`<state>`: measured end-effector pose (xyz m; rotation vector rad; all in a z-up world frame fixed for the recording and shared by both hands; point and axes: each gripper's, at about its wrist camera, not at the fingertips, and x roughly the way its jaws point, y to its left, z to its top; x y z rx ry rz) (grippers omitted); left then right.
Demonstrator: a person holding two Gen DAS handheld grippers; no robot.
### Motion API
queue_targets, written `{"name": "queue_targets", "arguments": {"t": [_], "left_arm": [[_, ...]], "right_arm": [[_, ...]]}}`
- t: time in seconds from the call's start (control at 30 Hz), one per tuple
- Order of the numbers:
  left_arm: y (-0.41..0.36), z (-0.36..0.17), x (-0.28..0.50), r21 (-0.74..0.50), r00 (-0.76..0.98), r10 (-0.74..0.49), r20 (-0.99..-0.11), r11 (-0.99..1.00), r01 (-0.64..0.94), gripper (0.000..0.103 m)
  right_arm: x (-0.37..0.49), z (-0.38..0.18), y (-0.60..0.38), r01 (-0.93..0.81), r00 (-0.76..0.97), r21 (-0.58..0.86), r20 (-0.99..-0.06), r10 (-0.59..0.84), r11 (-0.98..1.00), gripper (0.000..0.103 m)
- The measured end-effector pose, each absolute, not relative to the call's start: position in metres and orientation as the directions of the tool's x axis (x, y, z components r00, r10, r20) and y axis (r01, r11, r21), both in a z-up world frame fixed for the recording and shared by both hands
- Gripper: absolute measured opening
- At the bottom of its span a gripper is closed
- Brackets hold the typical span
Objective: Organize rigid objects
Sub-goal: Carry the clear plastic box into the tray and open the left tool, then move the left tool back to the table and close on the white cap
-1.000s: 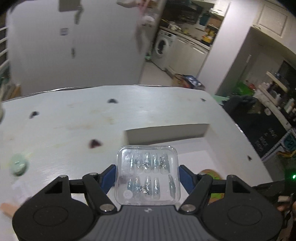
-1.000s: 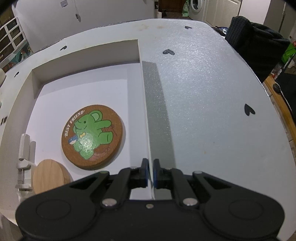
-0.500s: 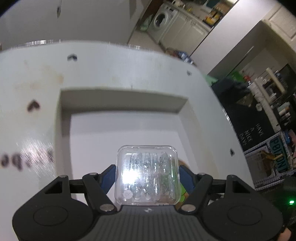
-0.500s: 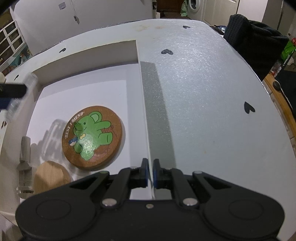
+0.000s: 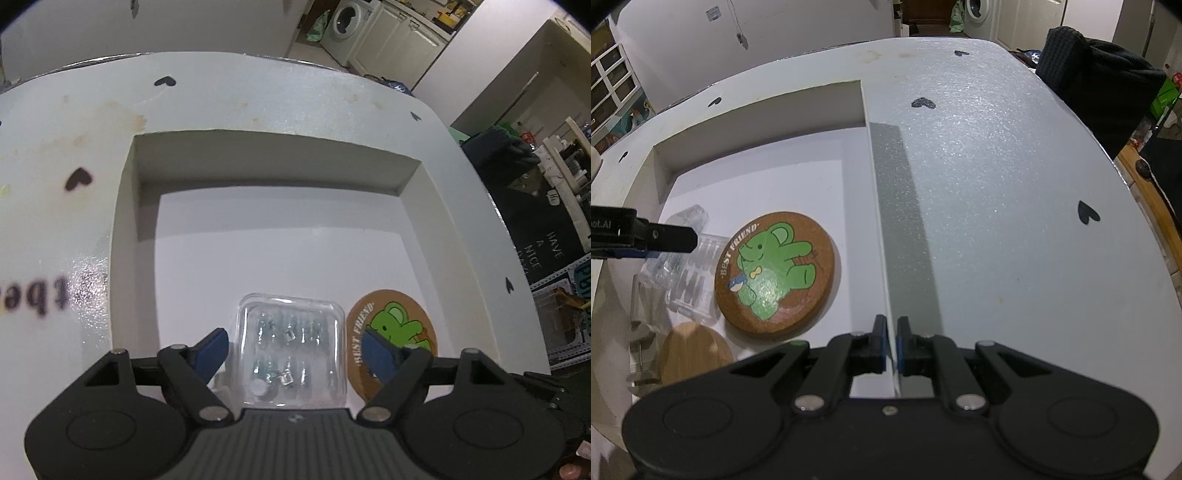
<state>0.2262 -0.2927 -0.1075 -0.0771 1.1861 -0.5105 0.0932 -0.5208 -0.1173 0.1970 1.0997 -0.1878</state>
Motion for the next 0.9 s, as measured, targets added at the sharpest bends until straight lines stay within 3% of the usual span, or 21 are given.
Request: {"name": "queue_targets", "arguments": {"t": [0.07,0.63,0.9], "left_arm": [[-0.293,-0.106,0.225,-0.314,0.28,-0.415,-0.866,0.885,0.344,0.088],[-0.286,-0.071,0.204,-0.304,0.281,-0.437,-0.854,0.859,0.412,0.103],[-0.269,-0.049,0.179,-0.315,0.3,-0.49,-0.818,0.82,0.478,0.103]], "right_arm": [[0.093,-0.117,-0.521,0.247,0.441,0.064,-0.896,-0.053,0.967,0.007],[0.093,-0.117,-0.521,0.248,0.442,0.065,-0.896,-0.053,0.967,0.007],[0.094,-0.117,-0.52,0.247,0.443,0.067,-0.895,-0.052,0.967,0.007]]}}
